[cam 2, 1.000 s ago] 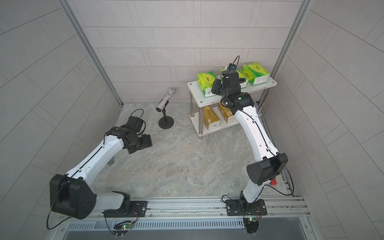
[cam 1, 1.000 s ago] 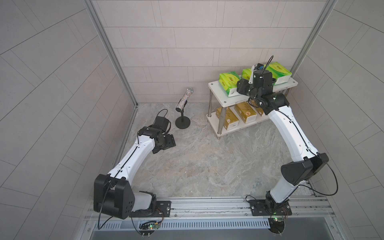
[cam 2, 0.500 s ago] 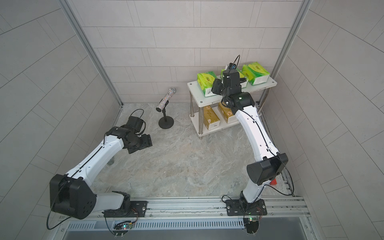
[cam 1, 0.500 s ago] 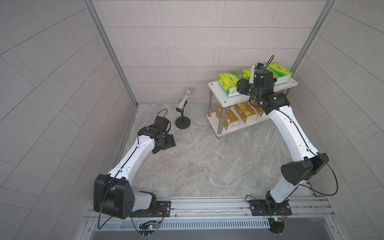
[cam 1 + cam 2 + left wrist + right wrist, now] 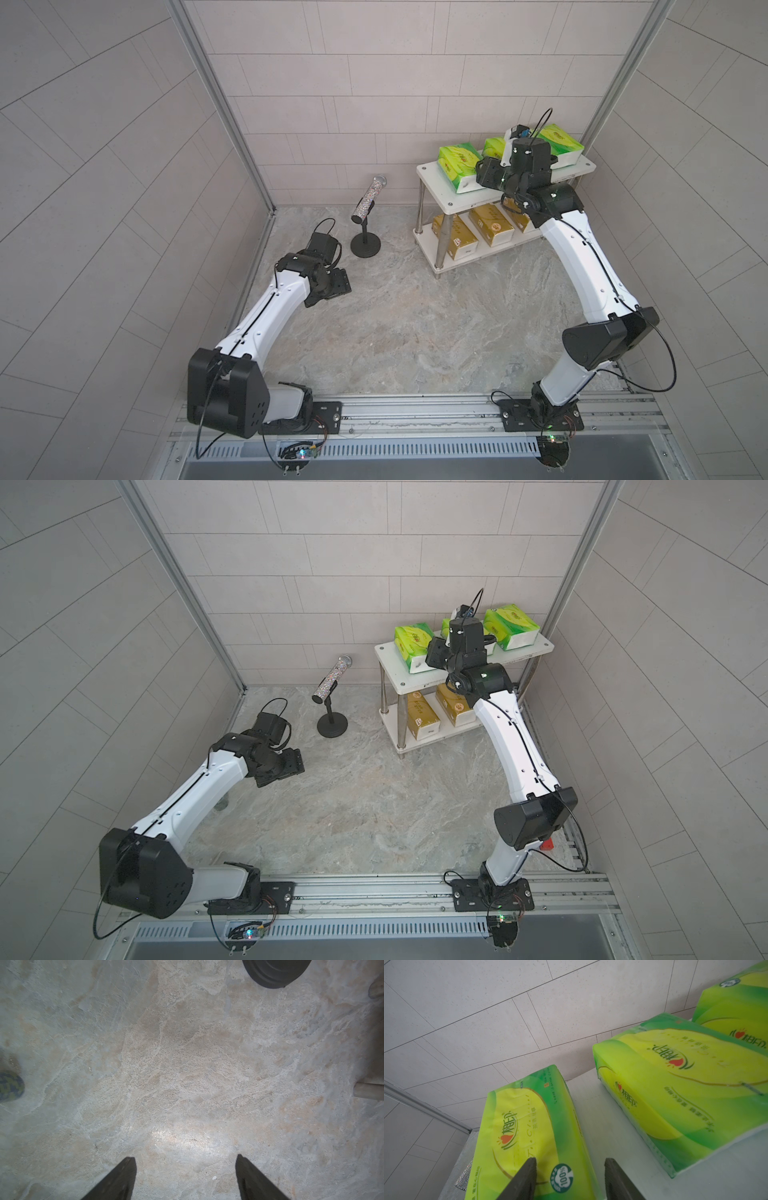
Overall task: Place the tissue boxes on the shelf by color
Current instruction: Adjust the box of tissues on the shelf.
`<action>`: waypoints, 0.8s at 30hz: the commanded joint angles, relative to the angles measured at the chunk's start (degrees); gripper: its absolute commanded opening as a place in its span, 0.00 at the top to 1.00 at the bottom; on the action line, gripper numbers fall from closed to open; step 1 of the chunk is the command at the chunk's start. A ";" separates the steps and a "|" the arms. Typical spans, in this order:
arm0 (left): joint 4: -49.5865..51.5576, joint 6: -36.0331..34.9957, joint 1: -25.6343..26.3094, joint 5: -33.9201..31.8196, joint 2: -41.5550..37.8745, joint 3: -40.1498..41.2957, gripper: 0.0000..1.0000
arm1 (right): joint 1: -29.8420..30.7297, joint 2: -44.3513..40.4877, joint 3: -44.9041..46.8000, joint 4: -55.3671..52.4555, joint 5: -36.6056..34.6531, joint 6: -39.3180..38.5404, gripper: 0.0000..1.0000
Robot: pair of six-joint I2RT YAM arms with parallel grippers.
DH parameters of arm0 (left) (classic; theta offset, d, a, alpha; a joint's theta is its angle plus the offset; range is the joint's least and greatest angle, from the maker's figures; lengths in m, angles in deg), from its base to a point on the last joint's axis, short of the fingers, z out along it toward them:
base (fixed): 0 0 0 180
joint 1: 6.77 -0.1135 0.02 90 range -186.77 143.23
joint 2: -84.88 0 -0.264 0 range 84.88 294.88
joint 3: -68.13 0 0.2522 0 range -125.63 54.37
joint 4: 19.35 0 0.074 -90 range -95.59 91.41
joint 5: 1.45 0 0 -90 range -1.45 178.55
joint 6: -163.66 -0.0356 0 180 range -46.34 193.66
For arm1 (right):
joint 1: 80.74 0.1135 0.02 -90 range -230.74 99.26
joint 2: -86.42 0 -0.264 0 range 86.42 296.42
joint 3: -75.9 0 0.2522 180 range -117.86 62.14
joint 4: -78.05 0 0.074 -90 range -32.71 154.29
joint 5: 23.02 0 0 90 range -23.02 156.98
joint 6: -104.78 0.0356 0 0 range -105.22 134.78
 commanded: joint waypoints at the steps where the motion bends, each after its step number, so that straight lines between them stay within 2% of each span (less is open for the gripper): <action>1: 0.74 -0.45 0.12 -0.92 -1.12 0.00 0.17 | -0.64 -0.13 -0.04 -2.02 0.49 -1.09 0.44; 18: 0.79 -0.15 0.09 -0.92 -1.38 0.36 0.17 | -1.63 -0.11 -0.21 -1.26 5.06 -1.87 0.44; 24: 0.81 -0.02 0.13 -0.97 -1.39 0.18 0.17 | -1.59 -0.49 -0.74 -0.64 4.71 -1.21 0.41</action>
